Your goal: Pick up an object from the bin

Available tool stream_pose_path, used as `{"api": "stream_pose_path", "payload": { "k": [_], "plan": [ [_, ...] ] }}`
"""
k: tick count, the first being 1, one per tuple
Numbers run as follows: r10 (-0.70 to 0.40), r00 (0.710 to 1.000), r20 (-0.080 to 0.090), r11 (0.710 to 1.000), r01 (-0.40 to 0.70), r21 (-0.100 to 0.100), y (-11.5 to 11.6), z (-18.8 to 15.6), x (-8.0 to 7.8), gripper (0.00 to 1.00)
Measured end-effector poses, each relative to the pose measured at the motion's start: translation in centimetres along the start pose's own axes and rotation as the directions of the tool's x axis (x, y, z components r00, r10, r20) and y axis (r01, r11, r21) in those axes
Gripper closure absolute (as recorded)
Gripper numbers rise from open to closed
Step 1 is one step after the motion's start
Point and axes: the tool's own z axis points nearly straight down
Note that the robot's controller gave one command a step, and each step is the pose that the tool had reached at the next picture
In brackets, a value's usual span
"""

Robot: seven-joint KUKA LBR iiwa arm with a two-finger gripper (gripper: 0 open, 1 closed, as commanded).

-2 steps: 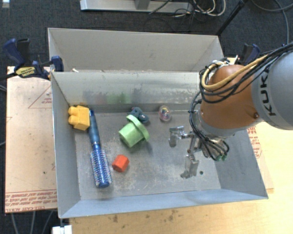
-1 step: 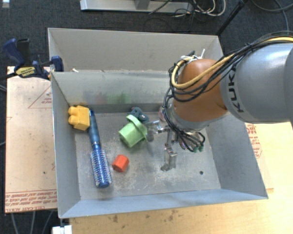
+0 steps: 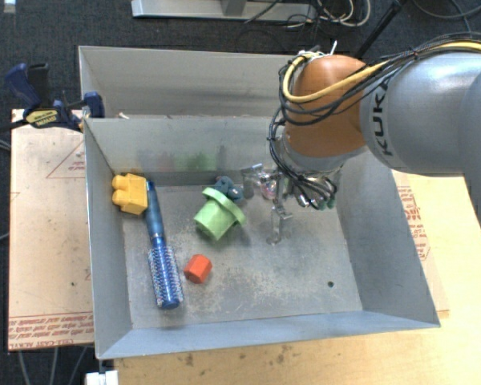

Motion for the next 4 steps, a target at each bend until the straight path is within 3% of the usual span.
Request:
{"api": "stream_pose_path", "payload": {
  "k": [1, 2, 3, 4],
  "plan": [
    [0.085, 0.996, -0.005, 0.996, -0.085, -0.002, -0.4, 7.5, -4.5, 0.00],
    [0.086, 0.996, -0.002, 0.996, -0.086, -0.002, -0.5, 7.0, -4.6, 1.00],
    [0.120, 0.993, 0.002, 0.993, -0.120, 0.000, -0.5, -3.3, -1.6, 1.00],
    [0.120, 0.993, -0.006, 0.993, -0.120, -0.002, -0.4, -2.8, -1.4, 0.00]
  ]
}}
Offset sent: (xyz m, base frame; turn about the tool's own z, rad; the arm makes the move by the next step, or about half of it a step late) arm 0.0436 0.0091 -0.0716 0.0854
